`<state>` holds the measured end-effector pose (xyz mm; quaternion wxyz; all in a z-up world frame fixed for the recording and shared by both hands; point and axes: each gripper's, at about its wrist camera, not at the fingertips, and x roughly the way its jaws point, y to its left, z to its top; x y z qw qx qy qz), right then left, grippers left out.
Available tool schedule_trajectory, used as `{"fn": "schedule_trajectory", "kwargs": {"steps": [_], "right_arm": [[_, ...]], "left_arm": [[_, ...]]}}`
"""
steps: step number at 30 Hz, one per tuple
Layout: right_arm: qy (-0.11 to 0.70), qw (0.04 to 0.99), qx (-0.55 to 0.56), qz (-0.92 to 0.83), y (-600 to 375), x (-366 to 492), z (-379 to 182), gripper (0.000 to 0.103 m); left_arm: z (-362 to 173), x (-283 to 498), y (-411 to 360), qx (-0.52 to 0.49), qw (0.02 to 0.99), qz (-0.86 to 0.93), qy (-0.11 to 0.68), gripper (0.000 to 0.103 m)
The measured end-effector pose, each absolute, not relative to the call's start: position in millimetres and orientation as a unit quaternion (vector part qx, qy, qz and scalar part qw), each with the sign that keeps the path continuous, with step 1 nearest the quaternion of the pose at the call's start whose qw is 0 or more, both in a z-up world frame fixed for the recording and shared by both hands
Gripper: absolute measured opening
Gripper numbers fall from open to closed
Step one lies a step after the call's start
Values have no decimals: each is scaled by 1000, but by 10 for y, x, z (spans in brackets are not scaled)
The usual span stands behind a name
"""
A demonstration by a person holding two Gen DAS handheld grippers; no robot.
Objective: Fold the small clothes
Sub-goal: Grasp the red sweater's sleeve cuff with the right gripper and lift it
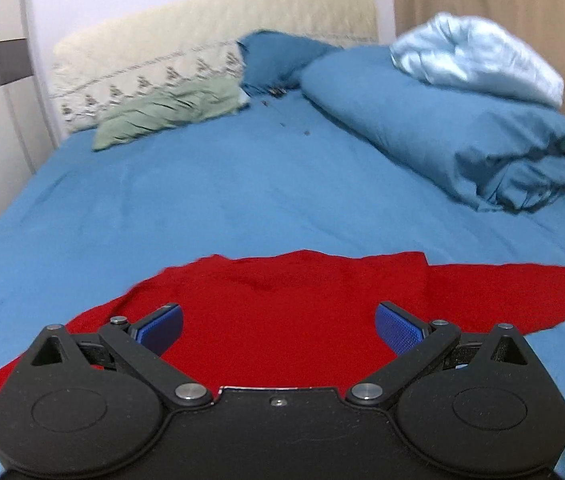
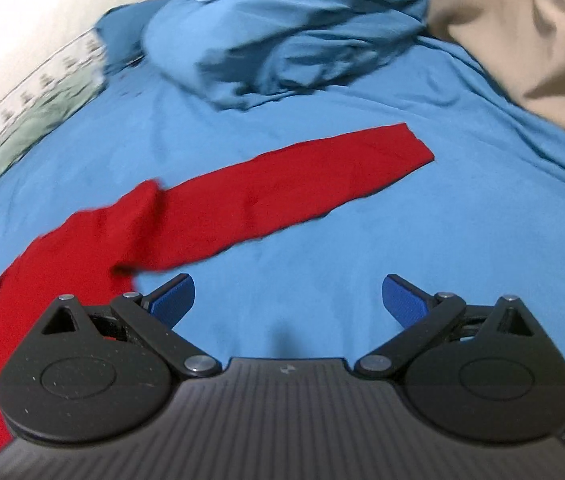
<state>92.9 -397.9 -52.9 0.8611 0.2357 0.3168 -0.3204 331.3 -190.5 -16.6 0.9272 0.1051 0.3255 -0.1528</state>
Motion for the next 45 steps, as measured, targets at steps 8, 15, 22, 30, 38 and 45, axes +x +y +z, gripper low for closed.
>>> {"fn": "schedule_trajectory", "kwargs": {"steps": [8, 15, 22, 30, 38, 45], "right_arm": [[272, 852, 261, -364, -4666, 1270, -1067, 103], [288, 830, 269, -395, -5072, 1552, -1268, 88], [253, 799, 308, -451, -5438, 1656, -1293, 38], [205, 836, 308, -406, -5270, 1759, -770, 23], [144, 927, 274, -209, -4187, 2578, 131, 23], [218, 956, 196, 10, -2585, 3655, -174, 23]], "left_arm": [[-774, 3959, -2379, 99, 902, -171, 383, 103], [-965, 4368, -2601, 90, 888, -153, 423, 103], [-1518, 4655, -2580, 99, 858, -128, 487, 103], [-1271, 4634, -2267, 95, 869, -157, 459, 103], [-642, 4560, -1213, 66, 901, -153, 401, 103], [-522, 4550, -138, 61, 913, -78, 396, 103]]}}
